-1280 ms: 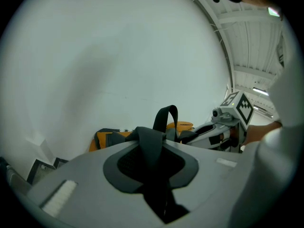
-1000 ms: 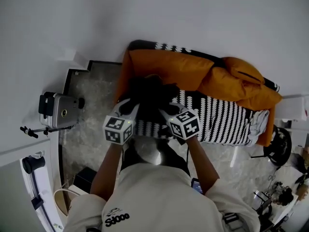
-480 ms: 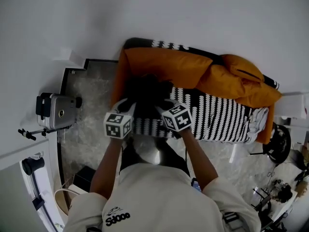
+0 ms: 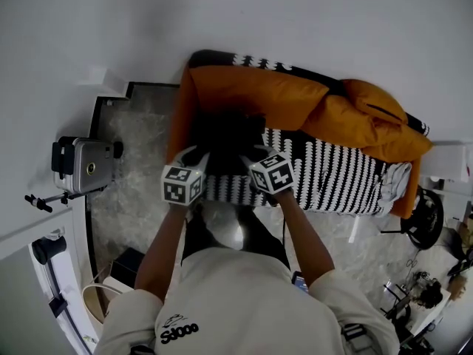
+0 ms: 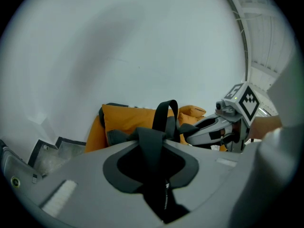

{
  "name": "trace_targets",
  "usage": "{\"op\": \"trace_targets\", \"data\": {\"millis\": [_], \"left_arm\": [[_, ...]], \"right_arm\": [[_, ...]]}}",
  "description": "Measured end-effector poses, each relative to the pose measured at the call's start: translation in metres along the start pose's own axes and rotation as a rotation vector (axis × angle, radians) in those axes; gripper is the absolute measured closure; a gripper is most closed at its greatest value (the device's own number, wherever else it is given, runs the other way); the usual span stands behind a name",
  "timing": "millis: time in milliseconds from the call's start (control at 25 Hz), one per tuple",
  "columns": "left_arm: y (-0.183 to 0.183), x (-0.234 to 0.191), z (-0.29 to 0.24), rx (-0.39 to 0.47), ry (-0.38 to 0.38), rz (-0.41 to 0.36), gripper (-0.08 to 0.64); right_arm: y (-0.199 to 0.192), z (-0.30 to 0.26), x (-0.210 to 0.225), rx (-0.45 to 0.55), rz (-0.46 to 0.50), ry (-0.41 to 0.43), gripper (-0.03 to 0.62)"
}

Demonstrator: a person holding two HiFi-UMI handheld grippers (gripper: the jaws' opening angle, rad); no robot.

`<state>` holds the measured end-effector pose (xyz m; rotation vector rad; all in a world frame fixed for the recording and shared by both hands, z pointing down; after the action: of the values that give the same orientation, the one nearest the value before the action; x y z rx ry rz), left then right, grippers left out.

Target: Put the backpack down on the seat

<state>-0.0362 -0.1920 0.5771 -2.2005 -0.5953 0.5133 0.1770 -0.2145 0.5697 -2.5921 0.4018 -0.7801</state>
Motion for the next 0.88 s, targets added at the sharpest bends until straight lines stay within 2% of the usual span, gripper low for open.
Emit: {"op": "trace_targets", "data": {"millis": [200,360,880], "left_arm": [[-0.008,0.003,-0.012,-0.033,-0.036,-0.014,0.488],[-0.009,0.000,-0.022,-0.020,-0.035,0.001,0.488],[-0.010,-0.025,-0.051,-0.041,-0.064,0.030,0.469]], "right_arm": [[-0.004,-0.005,0.012,-0.005,0.032,-0.054,0.505],[-0.005,-0.011,0.023,-0.010,0.051,-0.067,0.503],[0.004,-0.033,0.040,0.032,-0.027,-0.071,0.500]]}}
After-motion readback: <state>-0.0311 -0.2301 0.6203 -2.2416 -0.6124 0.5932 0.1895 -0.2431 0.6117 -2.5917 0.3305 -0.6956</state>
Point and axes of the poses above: the fingertips, and each gripper's own axes: z backward along the fingers, x to its right, y out of its top, the point moved 10 cm from there along z, backward along the fingers, and after that the axes turned 14 degrees about -z, right-handed, at the moved point
